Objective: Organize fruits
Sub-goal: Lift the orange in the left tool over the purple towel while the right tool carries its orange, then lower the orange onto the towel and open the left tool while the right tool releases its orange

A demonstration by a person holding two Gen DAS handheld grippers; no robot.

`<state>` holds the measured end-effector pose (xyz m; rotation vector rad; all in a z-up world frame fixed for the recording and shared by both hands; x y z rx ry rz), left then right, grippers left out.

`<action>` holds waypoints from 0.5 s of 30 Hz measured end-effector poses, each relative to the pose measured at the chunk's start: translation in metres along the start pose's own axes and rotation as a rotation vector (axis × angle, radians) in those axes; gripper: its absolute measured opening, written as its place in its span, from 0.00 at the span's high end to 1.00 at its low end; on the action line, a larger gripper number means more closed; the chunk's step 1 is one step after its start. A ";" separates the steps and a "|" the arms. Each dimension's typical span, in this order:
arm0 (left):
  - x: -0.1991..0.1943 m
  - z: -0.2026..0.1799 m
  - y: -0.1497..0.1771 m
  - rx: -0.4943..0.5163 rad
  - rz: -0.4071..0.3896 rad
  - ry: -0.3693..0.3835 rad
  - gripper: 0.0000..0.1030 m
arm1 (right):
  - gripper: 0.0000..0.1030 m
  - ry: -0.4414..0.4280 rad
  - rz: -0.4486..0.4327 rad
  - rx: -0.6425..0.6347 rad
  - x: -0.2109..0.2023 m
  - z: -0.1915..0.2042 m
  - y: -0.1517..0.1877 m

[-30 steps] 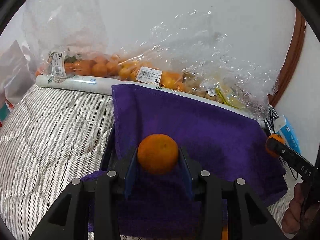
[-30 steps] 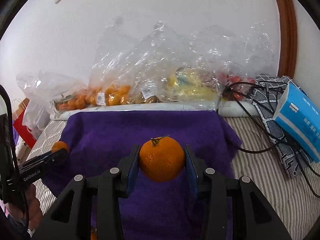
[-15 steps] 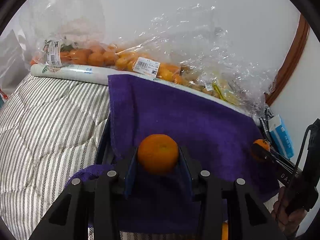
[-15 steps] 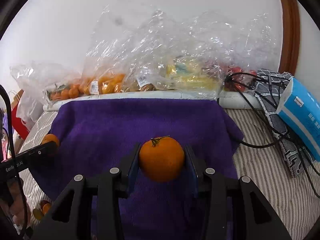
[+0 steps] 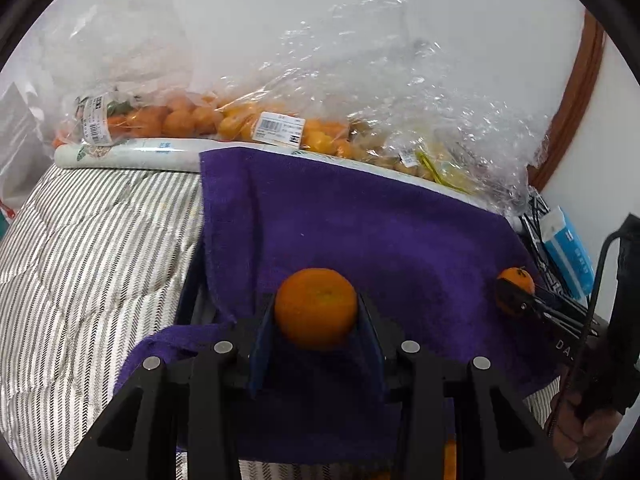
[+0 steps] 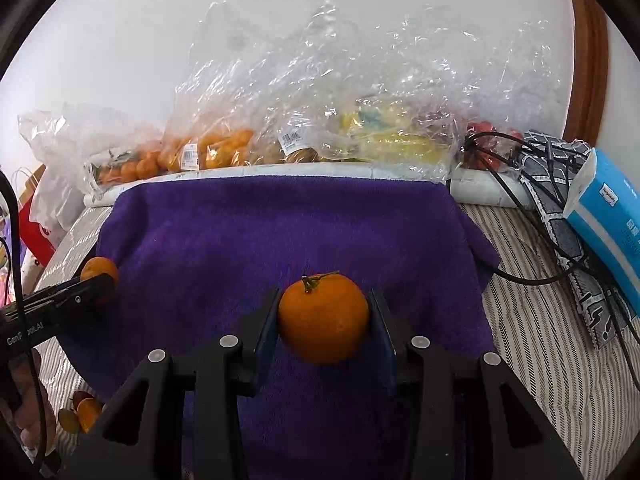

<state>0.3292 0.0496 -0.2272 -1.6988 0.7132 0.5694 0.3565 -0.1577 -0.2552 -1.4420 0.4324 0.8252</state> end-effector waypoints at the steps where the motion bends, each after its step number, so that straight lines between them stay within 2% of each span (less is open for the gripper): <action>1: 0.001 -0.001 0.001 0.006 0.004 0.000 0.62 | 0.58 0.001 0.002 -0.002 0.001 0.001 0.000; 15: 0.011 -0.003 0.009 0.013 0.047 0.010 0.62 | 0.58 0.013 0.028 -0.008 0.007 0.000 0.003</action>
Point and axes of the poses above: each gripper's, at about its wrist camera, not at the fingertips, and x roughly the way its jaws point, z to its left, y to its underside, the point moved 8 cm from there along x, roughly the way its jaws point, and after that the axes turned 2 degrees about y, right-handed, at the moved point
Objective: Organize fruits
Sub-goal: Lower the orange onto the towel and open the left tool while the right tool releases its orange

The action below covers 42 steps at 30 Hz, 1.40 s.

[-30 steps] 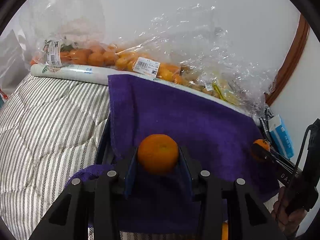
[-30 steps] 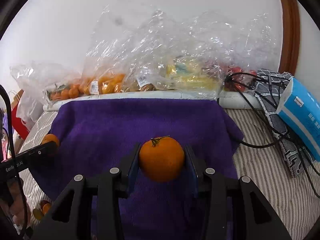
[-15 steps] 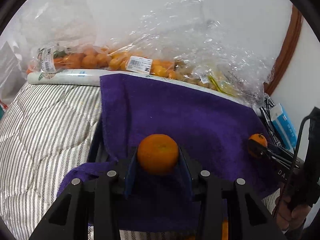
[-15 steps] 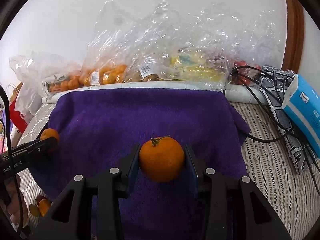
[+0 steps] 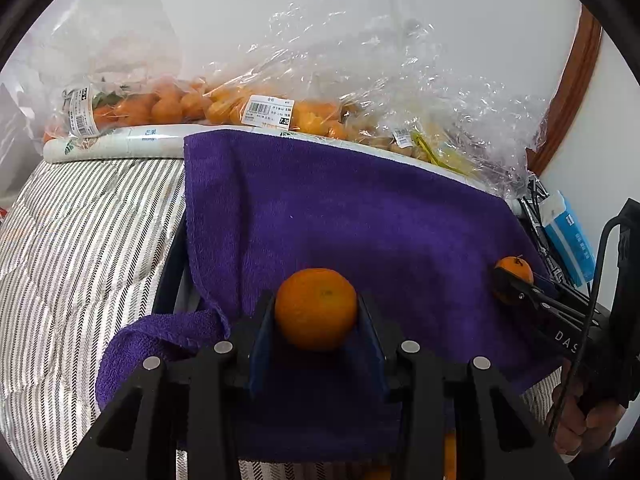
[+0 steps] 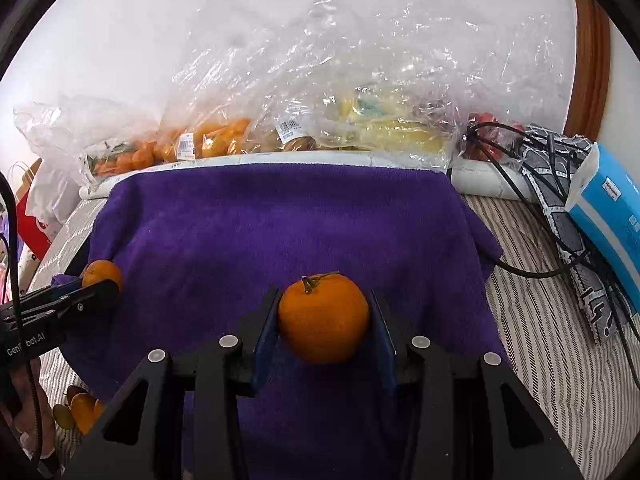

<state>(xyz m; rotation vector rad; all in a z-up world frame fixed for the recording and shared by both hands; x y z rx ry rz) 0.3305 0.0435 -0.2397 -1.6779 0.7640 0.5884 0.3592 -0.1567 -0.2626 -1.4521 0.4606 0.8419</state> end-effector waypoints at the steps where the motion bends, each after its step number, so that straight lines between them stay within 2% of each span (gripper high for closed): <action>1: 0.001 0.000 0.000 0.001 0.002 -0.001 0.62 | 0.58 0.000 0.000 0.000 0.000 0.000 0.000; 11: 0.002 0.000 0.001 0.001 0.008 0.003 0.62 | 0.57 -0.004 -0.029 0.007 -0.008 -0.001 -0.004; 14: 0.000 -0.001 0.000 -0.002 0.003 0.012 0.62 | 0.52 0.000 -0.046 0.017 -0.014 -0.003 -0.006; 18: -0.007 -0.005 -0.004 0.002 -0.028 0.036 0.48 | 0.50 0.012 -0.070 0.015 -0.019 -0.002 -0.009; 21: -0.011 -0.007 -0.005 0.000 -0.037 0.050 0.46 | 0.50 0.021 -0.083 0.020 -0.023 -0.001 -0.011; 25: -0.012 -0.009 -0.004 -0.004 -0.037 0.046 0.46 | 0.50 -0.005 -0.118 0.017 -0.034 0.004 -0.015; 29: -0.022 -0.015 -0.007 0.010 -0.092 0.044 0.46 | 0.49 0.003 -0.161 -0.002 -0.046 0.009 -0.022; 34: -0.038 -0.023 -0.013 0.039 -0.147 0.037 0.46 | 0.49 -0.005 -0.168 -0.002 -0.069 0.013 -0.030; 40: -0.057 -0.033 -0.016 0.070 -0.158 0.038 0.47 | 0.48 0.025 -0.218 0.004 -0.111 0.013 -0.030; 42: -0.064 -0.040 -0.014 0.088 -0.148 0.070 0.48 | 0.48 0.036 -0.223 0.016 -0.120 0.013 -0.026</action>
Point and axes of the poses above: each gripper's, at about its wrist camera, not at the fingertips, and x roughly the way its jaws point, z to its left, y to its underside, the point moved 8 cm from there along x, roughly the way its jaws point, and after that the axes turned 2 degrees about y, right-handed, at the moved point
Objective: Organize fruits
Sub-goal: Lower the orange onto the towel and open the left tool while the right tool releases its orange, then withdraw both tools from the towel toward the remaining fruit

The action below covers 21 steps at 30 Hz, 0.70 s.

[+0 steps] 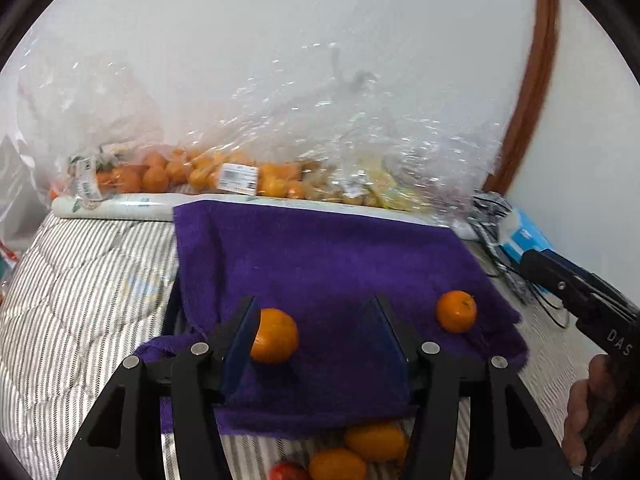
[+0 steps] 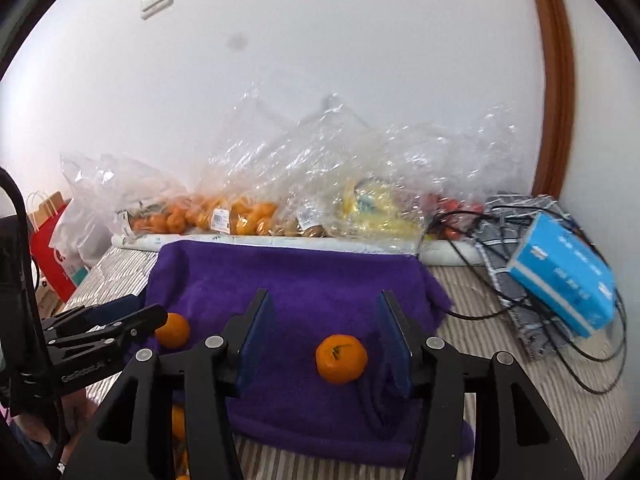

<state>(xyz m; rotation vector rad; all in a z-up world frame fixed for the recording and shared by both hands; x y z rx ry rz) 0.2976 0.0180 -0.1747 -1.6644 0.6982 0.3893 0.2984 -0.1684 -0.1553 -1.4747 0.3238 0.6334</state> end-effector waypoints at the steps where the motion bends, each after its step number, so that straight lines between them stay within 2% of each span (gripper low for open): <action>1: -0.004 -0.003 0.000 0.005 0.000 0.010 0.48 | 0.48 -0.001 0.011 0.007 -0.005 0.000 0.003; 6: -0.031 -0.006 0.006 0.038 -0.006 0.015 0.48 | 0.48 -0.044 0.078 0.017 -0.017 0.011 0.017; 12: -0.058 0.014 0.014 0.010 0.001 0.003 0.48 | 0.48 -0.039 0.075 -0.002 -0.032 0.028 0.029; 21: -0.082 0.039 0.026 -0.014 0.006 0.015 0.48 | 0.48 -0.044 0.123 -0.011 -0.044 0.056 0.060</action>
Point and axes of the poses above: each gripper's, at about its wrist camera, not at the fingertips, and x roughly the way its jaws point, z to its left, y to its underside, the point moved 8 cm from there along x, roughly the way its jaws point, and after that the axes turned 2 degrees about y, right-handed, at the moved point
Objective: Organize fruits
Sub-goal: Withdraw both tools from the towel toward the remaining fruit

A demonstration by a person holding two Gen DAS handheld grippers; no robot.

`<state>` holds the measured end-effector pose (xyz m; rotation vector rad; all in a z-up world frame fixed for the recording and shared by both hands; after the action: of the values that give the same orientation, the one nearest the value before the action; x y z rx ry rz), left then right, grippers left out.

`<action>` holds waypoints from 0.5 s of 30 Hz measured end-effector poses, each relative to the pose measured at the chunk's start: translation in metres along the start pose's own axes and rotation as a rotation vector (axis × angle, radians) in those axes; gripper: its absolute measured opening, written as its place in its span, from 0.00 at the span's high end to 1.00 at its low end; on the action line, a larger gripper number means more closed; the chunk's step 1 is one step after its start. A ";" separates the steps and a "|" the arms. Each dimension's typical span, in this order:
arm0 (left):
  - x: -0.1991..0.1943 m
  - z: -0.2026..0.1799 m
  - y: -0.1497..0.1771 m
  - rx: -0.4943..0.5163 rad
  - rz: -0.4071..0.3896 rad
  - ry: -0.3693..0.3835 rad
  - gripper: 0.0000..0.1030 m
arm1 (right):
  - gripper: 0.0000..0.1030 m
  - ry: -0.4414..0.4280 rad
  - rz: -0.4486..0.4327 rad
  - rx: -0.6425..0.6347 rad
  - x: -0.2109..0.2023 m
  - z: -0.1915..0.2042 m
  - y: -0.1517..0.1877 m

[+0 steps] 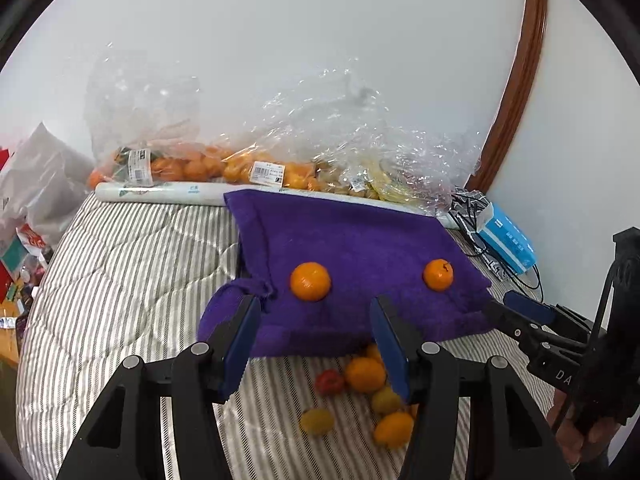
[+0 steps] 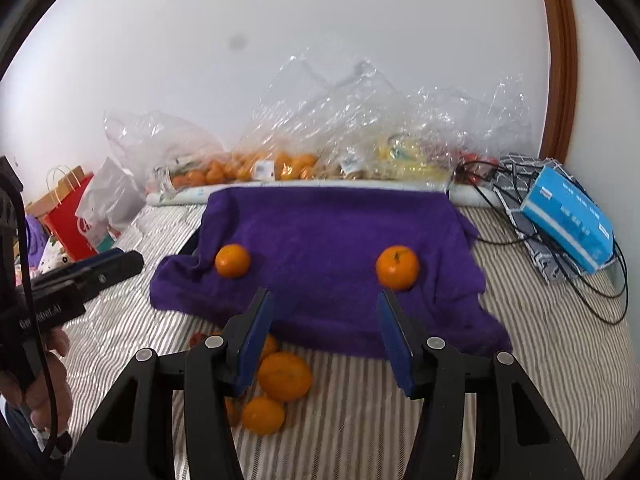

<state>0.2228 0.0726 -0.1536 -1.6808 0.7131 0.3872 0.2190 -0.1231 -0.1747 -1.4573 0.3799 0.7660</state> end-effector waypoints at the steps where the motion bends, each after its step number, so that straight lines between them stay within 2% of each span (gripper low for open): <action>1: -0.001 0.002 0.003 0.001 0.007 0.002 0.48 | 0.48 0.002 -0.003 0.000 -0.001 0.002 0.003; 15: 0.006 0.035 0.035 -0.012 0.065 -0.023 0.46 | 0.48 0.035 0.022 0.010 0.005 0.018 0.030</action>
<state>0.2093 0.1008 -0.1922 -1.6653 0.7511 0.4563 0.1990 -0.1060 -0.1981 -1.4610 0.4258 0.7561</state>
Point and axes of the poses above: each gripper's, at about its wrist camera, not at the fingertips, and x roughly the way its jaws point, z to its left, y to its underside, the point moved 8 cm from there along x, roughly the way its jaws point, and after that the axes turned 2 degrees about y, right-handed, at the moved point
